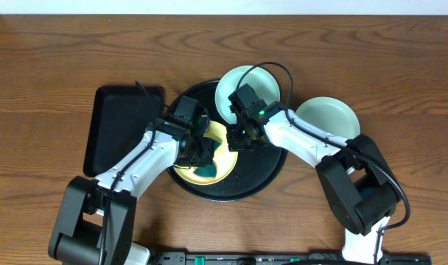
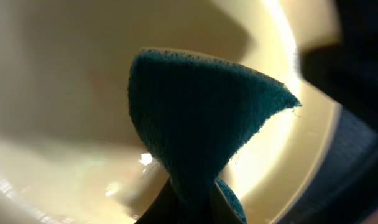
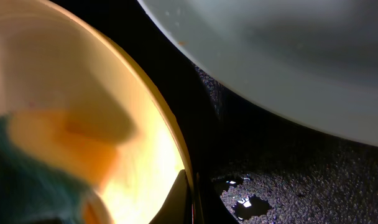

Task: Clean dirty plates on tray and stack at the side
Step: 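Scrub the yellow plate with the sponge while the right gripper holds it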

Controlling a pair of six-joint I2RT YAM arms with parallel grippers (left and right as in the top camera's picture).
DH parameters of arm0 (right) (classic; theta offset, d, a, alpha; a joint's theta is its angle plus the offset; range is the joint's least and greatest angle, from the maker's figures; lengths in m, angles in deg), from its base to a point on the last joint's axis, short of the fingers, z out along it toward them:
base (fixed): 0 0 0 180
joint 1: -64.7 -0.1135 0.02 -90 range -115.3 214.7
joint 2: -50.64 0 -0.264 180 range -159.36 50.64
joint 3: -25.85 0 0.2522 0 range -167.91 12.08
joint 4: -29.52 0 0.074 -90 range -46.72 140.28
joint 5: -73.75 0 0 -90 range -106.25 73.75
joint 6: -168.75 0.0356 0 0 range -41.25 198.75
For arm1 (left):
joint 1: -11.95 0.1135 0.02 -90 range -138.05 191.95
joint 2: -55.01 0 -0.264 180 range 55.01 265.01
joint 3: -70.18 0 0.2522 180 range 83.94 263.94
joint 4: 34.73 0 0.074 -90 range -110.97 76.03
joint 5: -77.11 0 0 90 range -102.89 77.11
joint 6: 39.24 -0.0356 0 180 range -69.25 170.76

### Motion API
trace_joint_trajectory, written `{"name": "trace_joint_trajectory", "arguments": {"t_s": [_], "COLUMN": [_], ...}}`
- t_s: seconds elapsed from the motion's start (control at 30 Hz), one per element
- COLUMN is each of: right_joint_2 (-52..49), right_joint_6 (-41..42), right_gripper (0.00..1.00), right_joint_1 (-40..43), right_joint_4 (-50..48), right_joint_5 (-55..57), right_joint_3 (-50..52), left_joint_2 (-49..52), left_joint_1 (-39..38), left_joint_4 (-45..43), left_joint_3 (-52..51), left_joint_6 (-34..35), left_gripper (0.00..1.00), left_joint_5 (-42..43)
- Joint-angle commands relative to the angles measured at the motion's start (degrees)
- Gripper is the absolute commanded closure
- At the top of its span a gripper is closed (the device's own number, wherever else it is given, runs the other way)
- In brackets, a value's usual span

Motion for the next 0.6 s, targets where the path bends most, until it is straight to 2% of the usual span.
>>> {"name": "trace_joint_trajectory", "arguments": {"t_s": [0.0, 0.2, 0.33, 0.43, 0.57], "right_joint_2": [-1.25, -1.25, -1.25, -1.25, -1.25], "right_joint_6": [0.61, 0.61, 0.61, 0.61, 0.59], "right_gripper": [0.99, 0.99, 0.99, 0.99, 0.99], "right_joint_1": [0.26, 0.28, 0.28, 0.28, 0.26], "right_joint_4": [-0.31, -0.31, -0.28, -0.31, -0.28], "right_joint_5": [-0.07, -0.07, -0.07, -0.07, -0.07], "right_joint_3": [-0.87, -0.87, -0.87, -0.87, -0.87], "left_joint_2": [0.63, 0.68, 0.76, 0.76, 0.76], "left_joint_1": [-0.04, 0.00, 0.00, 0.00, 0.00], "left_joint_4": [-2.12, -6.51, -6.19, -3.72, 1.42], "left_joint_3": [-0.52, -0.52, -0.55, -0.55, -0.55], "left_joint_6": [-4.39, -0.94, 4.35, 8.79, 9.33], "left_gripper": [0.93, 0.93, 0.93, 0.92, 0.93], "left_joint_5": [0.83, -17.68, -25.55, -25.09, -17.77]}}
